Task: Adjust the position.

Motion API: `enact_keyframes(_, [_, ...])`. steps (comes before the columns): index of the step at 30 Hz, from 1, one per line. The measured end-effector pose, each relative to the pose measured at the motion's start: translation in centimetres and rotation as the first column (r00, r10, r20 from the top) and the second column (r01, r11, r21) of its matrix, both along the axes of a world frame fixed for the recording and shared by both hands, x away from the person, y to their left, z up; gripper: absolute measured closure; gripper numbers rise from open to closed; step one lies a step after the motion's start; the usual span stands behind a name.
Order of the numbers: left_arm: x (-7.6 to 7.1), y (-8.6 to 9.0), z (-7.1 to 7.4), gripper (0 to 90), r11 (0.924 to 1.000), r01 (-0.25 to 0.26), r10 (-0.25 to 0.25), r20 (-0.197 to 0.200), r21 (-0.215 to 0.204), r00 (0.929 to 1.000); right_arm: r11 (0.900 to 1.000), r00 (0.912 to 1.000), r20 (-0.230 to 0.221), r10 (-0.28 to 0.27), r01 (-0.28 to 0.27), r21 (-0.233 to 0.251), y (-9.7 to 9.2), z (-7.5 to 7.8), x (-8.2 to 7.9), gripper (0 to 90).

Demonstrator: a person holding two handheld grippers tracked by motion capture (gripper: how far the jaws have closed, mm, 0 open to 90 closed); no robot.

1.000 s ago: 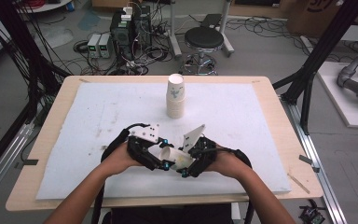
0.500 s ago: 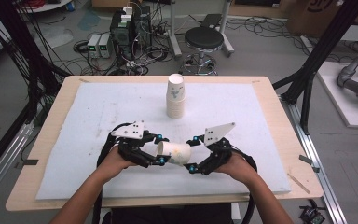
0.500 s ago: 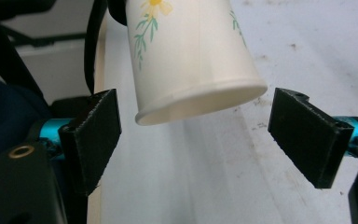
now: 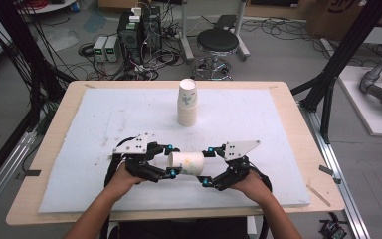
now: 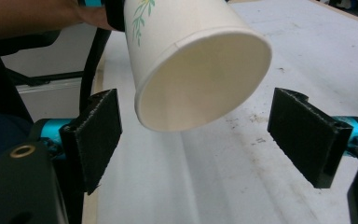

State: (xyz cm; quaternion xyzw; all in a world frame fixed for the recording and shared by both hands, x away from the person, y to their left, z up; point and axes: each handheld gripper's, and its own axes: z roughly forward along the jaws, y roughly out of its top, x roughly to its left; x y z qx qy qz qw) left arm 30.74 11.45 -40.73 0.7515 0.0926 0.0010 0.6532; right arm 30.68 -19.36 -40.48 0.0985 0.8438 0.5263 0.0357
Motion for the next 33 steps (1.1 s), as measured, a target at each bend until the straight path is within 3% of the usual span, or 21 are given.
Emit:
enact_keyframes(14, [-0.2, -0.1, -0.6, 37.4, 0.9969, 0.044, -0.045, -0.006, -0.065, 0.999, 0.9985, 0.9995, -0.017, 0.027, -0.026, 0.048, 0.0, -0.4, 0.0, 18.4])
enact_keyframes(18, [-0.2, -0.2, -0.6, 37.4, 0.9954, 0.049, -0.05, -0.01, -0.082, 0.9987, 0.9958, 0.9984, -0.015, 0.054, -0.053, 0.074, 0.0, -0.4, 0.0, 24.1])
enact_keyframes(25, [-0.2, 0.0, -1.3, 37.3, 0.9868, 0.057, -0.062, -0.03, -0.152, 0.9976, 0.987, 0.9972, 0.013, 0.073, -0.074, 0.142, -0.3, -0.1, -0.2, 31.7])
enact_keyframes(33, [-0.2, 0.0, -1.4, 37.4, 0.9876, 0.057, -0.062, -0.026, -0.146, 0.9978, 0.9849, 0.9969, 0.017, 0.077, -0.079, 0.154, -0.4, 0.0, -0.2, 36.1])
